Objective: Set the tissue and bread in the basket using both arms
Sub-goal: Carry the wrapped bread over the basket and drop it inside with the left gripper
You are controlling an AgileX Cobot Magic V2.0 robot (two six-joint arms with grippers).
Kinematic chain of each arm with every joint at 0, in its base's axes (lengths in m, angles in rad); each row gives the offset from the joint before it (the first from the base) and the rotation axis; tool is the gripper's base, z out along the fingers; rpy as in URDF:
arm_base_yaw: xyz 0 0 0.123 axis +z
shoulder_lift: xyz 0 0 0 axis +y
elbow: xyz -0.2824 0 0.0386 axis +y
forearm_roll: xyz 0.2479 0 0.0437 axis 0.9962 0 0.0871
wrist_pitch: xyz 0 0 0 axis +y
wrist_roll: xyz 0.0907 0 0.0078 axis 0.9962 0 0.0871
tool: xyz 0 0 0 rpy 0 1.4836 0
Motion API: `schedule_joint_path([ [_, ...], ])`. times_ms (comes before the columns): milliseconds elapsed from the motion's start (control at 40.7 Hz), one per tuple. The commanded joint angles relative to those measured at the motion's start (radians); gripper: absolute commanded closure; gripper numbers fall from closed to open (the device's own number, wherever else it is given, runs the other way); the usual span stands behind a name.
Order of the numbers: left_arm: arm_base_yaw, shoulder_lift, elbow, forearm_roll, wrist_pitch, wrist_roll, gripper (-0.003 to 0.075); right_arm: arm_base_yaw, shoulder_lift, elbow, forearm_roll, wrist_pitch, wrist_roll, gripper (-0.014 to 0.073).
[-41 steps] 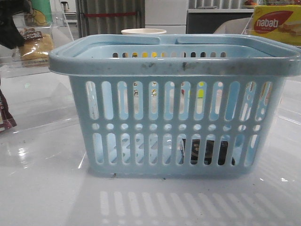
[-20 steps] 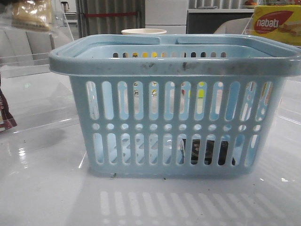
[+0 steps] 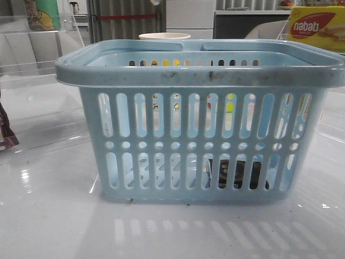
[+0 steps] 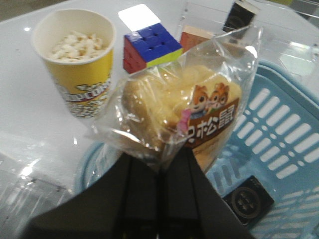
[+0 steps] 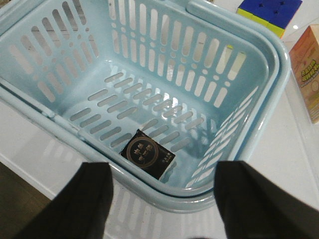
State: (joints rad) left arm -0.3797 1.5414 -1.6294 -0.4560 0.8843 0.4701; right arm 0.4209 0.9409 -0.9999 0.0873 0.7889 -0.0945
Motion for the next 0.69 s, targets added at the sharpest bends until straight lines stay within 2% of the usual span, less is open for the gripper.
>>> schedule_joint_path([
  [0,-0.060,-0.033,-0.015,-0.031,-0.059,0.027,0.0628,-0.001,-0.015,-0.025,-0.008,-0.065,-0.009,0.0052],
  [197,-0.140,0.008,0.011,-0.027,-0.061,0.029,0.0628,-0.001,-0.015,-0.025,-0.008,-0.065,-0.009,0.0052],
  [418,-0.160,0.046,0.011,-0.021,-0.064,0.029,0.0612,-0.001,-0.015,-0.025,-0.008,-0.065,-0.009,0.0052],
  [491,-0.160,0.056,0.011,-0.012,-0.062,0.029,0.0544,-0.001,-0.015,-0.025,-0.008,-0.065,-0.009,0.0052],
  [590,-0.160,0.058,0.011,0.001,-0.062,0.029,0.0390,-0.001,-0.015,-0.025,-0.008,-0.065,-0.009,0.0052],
  [663,-0.160,0.058,0.011,0.003,-0.062,0.029,0.0312,-0.001,-0.015,-0.025,-0.008,-0.065,-0.009,0.0052],
])
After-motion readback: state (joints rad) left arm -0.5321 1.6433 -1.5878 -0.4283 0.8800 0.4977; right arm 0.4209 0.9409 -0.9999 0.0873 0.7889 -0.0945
